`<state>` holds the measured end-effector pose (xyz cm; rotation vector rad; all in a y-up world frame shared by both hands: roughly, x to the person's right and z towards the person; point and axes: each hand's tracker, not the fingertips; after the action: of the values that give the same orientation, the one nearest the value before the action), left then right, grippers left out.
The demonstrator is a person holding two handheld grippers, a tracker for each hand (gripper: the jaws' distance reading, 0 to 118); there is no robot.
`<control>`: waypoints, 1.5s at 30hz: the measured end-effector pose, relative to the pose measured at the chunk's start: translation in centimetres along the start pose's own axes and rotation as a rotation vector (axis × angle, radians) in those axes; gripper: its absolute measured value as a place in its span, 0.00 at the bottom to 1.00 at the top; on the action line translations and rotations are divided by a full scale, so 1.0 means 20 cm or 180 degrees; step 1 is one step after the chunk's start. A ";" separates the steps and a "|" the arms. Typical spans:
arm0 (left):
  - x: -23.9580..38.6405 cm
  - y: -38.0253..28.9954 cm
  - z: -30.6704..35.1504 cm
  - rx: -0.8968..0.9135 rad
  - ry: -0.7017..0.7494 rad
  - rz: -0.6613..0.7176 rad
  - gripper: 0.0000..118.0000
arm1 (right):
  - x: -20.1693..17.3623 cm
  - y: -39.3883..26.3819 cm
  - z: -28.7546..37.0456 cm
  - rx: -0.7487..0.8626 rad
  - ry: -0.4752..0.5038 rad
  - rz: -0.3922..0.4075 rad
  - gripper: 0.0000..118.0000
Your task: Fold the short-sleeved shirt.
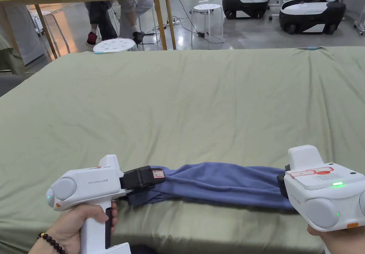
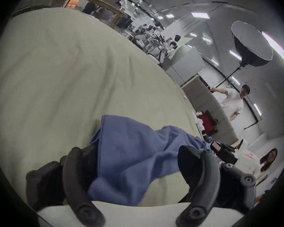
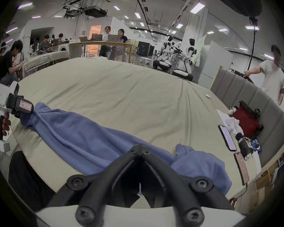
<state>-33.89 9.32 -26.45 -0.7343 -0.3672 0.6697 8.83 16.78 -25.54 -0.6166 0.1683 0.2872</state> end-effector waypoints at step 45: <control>0.53 -0.05 -0.32 -0.0227 0.0054 -0.0647 0.17 | 0.14 -0.01 0.02 0.0039 -0.0129 -0.0191 0.00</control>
<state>-22.36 12.87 -29.36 -0.7585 -0.4455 0.4603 11.49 17.46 -25.73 -0.6021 0.1123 0.2403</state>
